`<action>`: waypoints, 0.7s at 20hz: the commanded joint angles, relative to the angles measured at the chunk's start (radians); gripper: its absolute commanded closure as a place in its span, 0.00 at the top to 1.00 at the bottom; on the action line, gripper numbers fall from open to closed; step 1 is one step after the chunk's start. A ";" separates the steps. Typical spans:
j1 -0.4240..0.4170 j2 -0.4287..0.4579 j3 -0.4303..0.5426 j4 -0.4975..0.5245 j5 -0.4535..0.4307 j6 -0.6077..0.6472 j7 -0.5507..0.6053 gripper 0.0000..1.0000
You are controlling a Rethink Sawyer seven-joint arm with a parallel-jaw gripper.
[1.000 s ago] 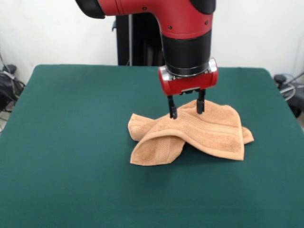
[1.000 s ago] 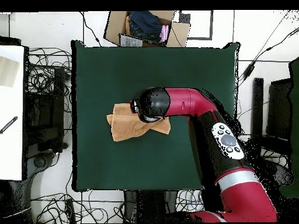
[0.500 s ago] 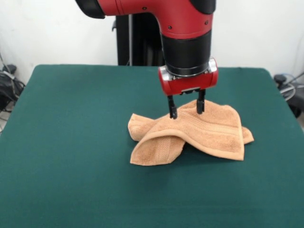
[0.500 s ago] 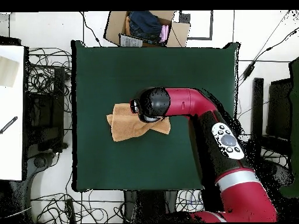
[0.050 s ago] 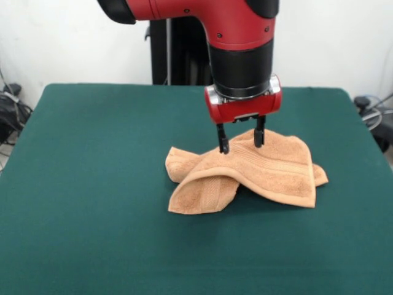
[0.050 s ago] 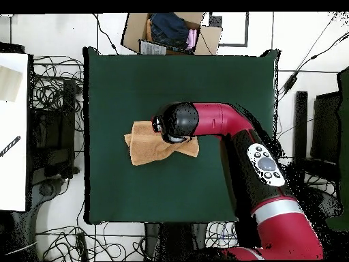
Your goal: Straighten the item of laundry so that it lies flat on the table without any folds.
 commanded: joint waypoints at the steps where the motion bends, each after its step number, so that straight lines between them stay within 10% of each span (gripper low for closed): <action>1: 0.011 0.030 0.003 0.024 -0.084 -0.061 -0.034 1.00; 14: 0.008 0.010 0.012 0.031 -0.085 -0.047 -0.052 1.00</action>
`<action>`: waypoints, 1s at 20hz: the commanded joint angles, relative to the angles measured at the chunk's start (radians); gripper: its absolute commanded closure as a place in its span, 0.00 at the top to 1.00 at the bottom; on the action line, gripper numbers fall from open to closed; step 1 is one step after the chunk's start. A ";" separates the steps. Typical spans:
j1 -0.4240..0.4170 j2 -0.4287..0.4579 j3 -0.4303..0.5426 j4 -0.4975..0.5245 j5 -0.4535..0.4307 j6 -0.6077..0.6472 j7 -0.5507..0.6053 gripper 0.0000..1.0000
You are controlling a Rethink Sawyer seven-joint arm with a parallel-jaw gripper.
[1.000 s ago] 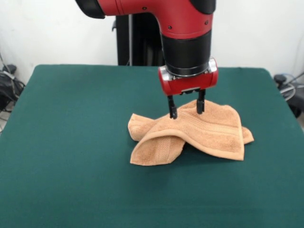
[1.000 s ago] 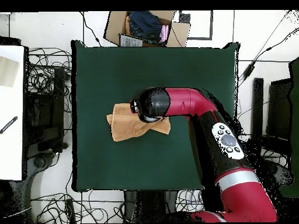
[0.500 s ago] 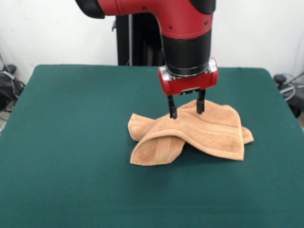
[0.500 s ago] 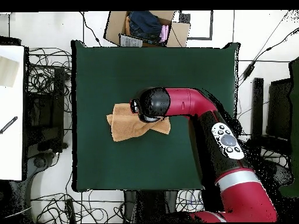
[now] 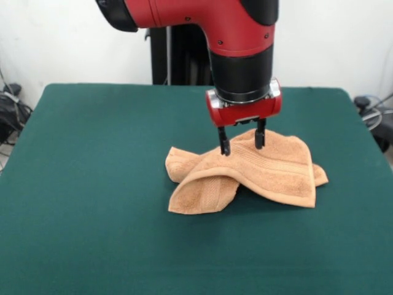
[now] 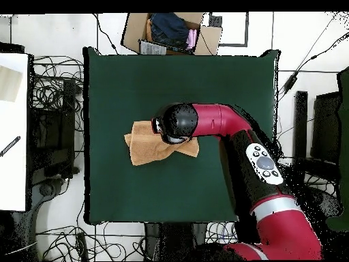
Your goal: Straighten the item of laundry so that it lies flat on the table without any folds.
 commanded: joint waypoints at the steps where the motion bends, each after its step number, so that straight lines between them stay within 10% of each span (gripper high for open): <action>1: 0.008 -0.025 0.014 0.034 -0.080 -0.033 -0.055 1.00; 20: -0.001 -0.104 0.024 0.051 -0.055 0.029 -0.075 1.00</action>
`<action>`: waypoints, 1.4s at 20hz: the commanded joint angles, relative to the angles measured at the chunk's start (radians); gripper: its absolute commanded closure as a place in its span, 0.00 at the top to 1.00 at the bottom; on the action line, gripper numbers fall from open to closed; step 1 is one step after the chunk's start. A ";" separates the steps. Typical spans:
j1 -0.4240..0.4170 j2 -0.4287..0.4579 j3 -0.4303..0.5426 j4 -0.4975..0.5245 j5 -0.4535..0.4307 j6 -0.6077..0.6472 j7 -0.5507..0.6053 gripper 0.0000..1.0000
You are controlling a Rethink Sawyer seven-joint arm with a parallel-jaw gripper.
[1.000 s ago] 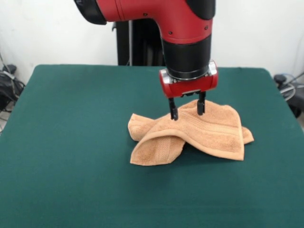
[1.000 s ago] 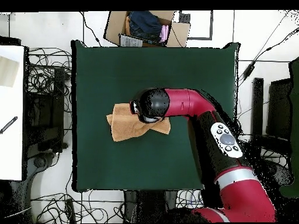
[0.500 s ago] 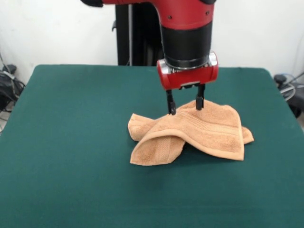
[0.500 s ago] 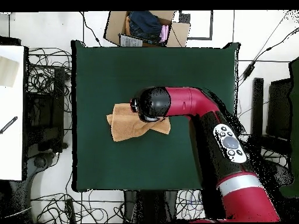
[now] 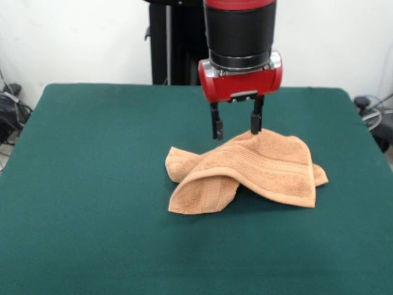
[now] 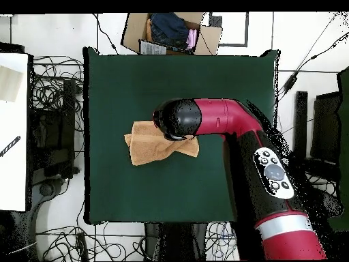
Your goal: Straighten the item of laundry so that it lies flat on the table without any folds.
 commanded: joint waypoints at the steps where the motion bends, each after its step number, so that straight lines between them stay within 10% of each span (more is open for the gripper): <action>1: -0.001 0.017 0.024 0.041 -0.056 0.026 -0.075 1.00; 28: -0.020 0.133 0.021 -0.005 -0.089 -0.041 -0.090 1.00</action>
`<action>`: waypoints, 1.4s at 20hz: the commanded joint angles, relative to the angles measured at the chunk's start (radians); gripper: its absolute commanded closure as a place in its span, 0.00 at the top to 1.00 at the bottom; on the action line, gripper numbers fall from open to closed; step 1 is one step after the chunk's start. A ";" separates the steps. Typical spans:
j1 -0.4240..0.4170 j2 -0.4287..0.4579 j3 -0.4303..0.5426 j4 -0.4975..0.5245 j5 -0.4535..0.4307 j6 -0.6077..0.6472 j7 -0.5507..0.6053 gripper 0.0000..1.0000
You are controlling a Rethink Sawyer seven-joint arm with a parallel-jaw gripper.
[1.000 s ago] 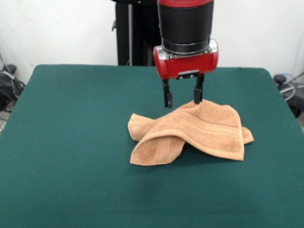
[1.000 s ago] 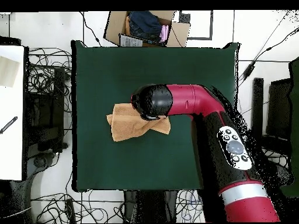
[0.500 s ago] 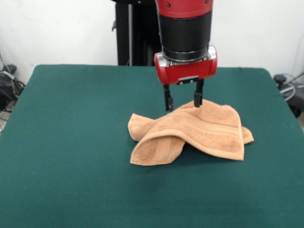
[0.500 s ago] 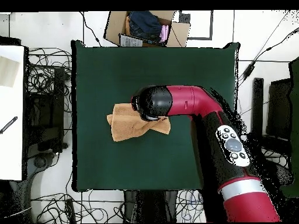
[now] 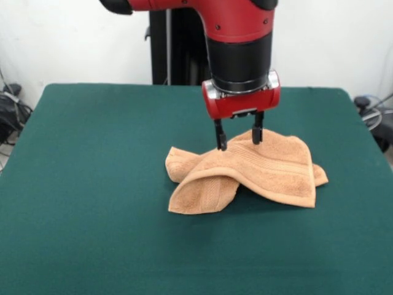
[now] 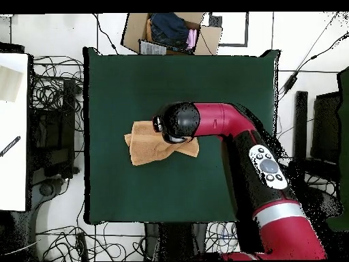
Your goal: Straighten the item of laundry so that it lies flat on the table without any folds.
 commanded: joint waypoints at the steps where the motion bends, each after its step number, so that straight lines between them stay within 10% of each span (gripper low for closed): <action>1: -0.015 0.056 0.020 -0.007 -0.091 -0.043 -0.089 1.00; 28: -0.008 0.115 0.028 -0.058 -0.120 -0.038 -0.088 1.00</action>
